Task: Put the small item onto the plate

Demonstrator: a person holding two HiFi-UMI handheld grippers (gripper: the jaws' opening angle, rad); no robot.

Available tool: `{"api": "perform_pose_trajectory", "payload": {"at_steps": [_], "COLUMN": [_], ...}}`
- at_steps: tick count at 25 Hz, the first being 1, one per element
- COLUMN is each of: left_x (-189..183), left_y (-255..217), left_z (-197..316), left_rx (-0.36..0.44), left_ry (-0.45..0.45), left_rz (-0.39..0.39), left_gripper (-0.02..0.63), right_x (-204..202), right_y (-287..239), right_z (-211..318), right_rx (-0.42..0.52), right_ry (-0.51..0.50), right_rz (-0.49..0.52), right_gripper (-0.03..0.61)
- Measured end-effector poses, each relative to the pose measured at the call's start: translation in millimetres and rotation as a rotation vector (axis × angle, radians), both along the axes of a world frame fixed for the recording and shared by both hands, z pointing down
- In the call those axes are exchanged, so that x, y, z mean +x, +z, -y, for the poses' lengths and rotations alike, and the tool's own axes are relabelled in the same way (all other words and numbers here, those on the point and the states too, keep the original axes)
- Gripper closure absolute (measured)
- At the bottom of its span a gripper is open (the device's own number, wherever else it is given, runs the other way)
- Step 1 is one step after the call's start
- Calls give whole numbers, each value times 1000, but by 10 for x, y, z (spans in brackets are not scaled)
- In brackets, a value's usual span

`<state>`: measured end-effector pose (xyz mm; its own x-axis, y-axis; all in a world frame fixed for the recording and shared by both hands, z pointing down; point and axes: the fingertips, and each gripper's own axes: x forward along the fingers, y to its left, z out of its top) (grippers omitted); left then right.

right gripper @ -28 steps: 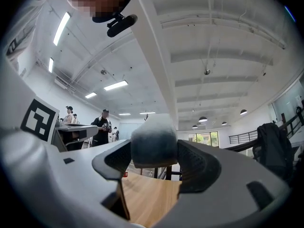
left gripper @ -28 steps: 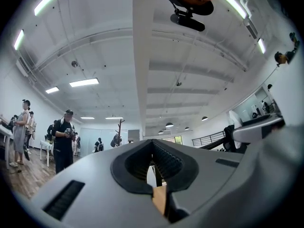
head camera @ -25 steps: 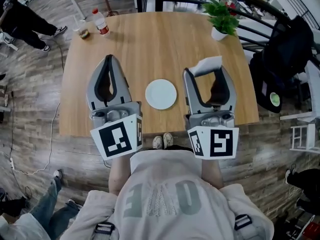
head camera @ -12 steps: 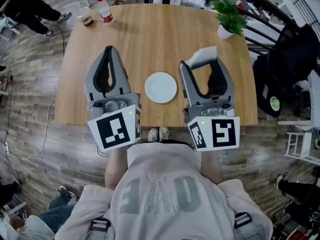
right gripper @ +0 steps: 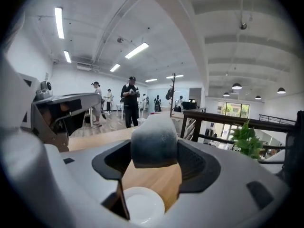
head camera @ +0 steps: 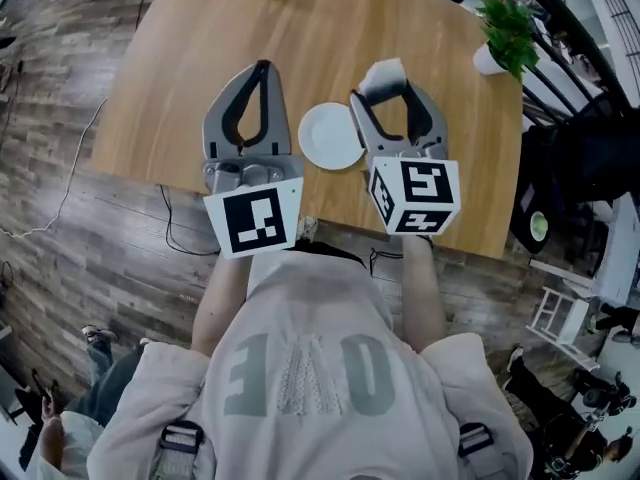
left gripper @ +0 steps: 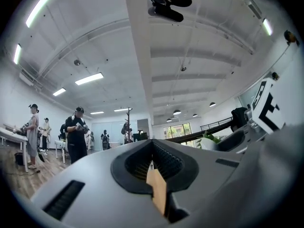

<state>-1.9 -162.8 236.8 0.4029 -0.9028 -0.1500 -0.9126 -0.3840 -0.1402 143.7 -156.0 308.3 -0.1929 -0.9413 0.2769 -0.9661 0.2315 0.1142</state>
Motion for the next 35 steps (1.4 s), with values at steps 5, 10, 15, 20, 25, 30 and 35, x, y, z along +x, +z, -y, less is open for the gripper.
{"api": "perform_pose_trajectory", "payload": {"at_steps": [5,10,15,20,25,30,35], "left_x": [-25,-2,-44,-97,-157,-165,-136], "left_y": [225,457,583,636,714,737,761], "left_z": [62,142,140,195,262,281,270], "left_rx": [-62,-127,-147,-160,-201,-207,-214], "left_ry": [-17,-51,-66,-90,-101,-106,-102], "left_rz": [19,29,33,25,22,24,29], "left_gripper": [604,605,606,606,606,604,605], "right_x": [-39,-37,-137,-177,-172,-114,-123], "right_y": [553,1108,1801,2202,2392,2501,2563], "right_z": [204,379,378,297,245,190,151], "right_rx": [-152,-296,-463,-592,-707,-787,-820], "right_ry": [-38,-80,-104,-118,-125,-123,-141], "right_rz": [-17,-21,-30,-45,-59,-97,-131], "right_gripper": [272,272,272,272,272,272,272]}}
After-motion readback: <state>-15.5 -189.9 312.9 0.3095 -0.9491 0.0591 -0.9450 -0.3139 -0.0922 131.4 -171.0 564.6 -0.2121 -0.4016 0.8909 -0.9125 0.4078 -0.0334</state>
